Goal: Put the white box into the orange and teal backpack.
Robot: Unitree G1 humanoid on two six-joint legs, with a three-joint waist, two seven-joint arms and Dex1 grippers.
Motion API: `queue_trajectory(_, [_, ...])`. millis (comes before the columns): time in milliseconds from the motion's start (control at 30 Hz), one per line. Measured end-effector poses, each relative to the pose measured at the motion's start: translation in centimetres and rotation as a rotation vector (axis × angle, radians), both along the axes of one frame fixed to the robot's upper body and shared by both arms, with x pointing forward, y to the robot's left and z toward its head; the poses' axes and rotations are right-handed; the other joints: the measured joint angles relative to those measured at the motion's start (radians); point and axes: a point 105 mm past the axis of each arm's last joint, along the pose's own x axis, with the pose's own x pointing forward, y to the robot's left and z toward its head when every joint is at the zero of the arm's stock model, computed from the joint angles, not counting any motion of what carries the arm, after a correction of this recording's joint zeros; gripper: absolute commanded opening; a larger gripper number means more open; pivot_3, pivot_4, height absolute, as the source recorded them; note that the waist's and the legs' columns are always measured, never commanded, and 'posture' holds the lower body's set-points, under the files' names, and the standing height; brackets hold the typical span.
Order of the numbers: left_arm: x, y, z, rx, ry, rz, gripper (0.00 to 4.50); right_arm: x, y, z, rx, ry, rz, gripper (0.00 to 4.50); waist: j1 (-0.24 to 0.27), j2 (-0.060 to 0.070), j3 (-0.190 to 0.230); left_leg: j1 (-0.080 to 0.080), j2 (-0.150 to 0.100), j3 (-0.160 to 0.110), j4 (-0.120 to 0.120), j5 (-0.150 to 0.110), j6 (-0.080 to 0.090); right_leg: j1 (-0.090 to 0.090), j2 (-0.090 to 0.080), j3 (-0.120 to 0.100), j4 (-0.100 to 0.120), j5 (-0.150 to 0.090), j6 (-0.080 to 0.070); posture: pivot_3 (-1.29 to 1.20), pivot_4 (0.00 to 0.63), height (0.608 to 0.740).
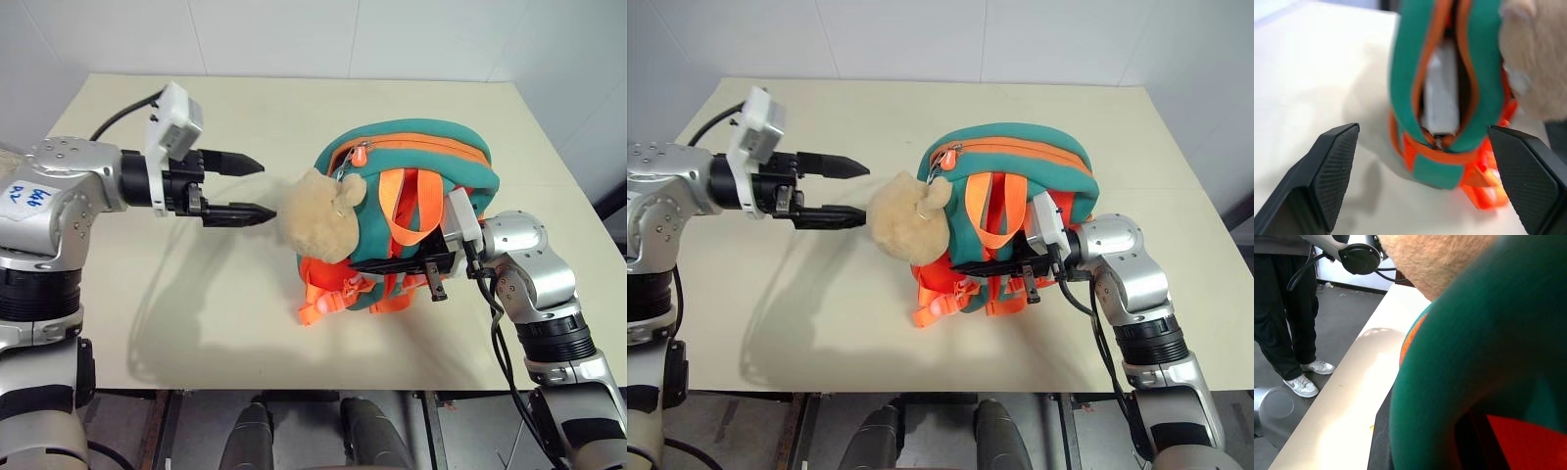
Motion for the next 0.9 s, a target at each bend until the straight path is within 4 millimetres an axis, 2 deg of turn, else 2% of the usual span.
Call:
queue_trajectory(67, [-0.3, 0.0, -0.4, -0.02, 0.024, 0.001, 3.58, 0.0, 0.0, 0.0, 0.001, 0.0, -0.001, 0.0, 0.0, 0.0, 0.0, 0.0, 0.0, 0.0, 0.0, 0.0, 0.0, -0.001, 0.0, 0.0, 0.002, 0.0, 0.0, 0.0, 0.15, 0.74])
queue_trajectory(267, [-0.7, -1.5, -1.5, -0.105, 0.136, -0.047, 1.54, 0.1, -0.1, 0.0, 0.006, 0.004, -0.012, 0.0, 0.002, 0.0, 0.0, 0.0, 0.0, 0.0, 0.001, 0.0, 0.0, -0.001, 0.0, 0.0, 0.004, -0.001, -0.001, 0.0, 0.15, 0.74])
queue_trajectory(433, [-0.7, -2.8, -2.3, -0.118, 0.198, -0.094, 0.04, 0.1, -0.1, 0.0, 0.009, 0.005, -0.019, 0.0, 0.002, 0.0, 0.0, 0.0, 0.0, 0.0, 0.001, 0.0, -0.001, -0.001, 0.0, 0.0, 0.004, -0.001, -0.001, 0.0, 0.15, 0.74])
queue_trajectory(633, [0.4, -4.4, -2.6, -0.102, 0.215, -0.131, 0.04, 0.2, -0.3, -0.1, 0.016, 0.007, -0.031, 0.0, 0.004, 0.0, 0.0, 0.0, 0.0, 0.0, 0.001, 0.0, -0.001, -0.001, 0.0, 0.0, 0.004, -0.001, -0.001, 0.0, 0.15, 0.74])
queue_trajectory(767, [1.8, -5.9, -4.0, -0.103, 0.246, -0.168, 0.04, 0.2, -0.3, -0.1, 0.022, 0.008, -0.041, 0.0, 0.004, 0.0, 0.0, 0.0, 0.0, 0.0, 0.002, 0.0, -0.001, -0.001, 0.0, 0.0, 0.004, -0.001, -0.001, 0.0, 0.15, 0.74])
queue_trajectory(900, [2.2, -7.5, -4.9, -0.083, 0.255, -0.22, 0.04, 0.1, -0.3, -0.1, 0.025, 0.008, -0.047, 0.0, 0.004, 0.0, 0.0, 0.0, 0.0, 0.0, 0.001, 0.0, -0.001, -0.002, 0.0, 0.0, 0.004, -0.001, -0.001, 0.0, 0.15, 0.74])
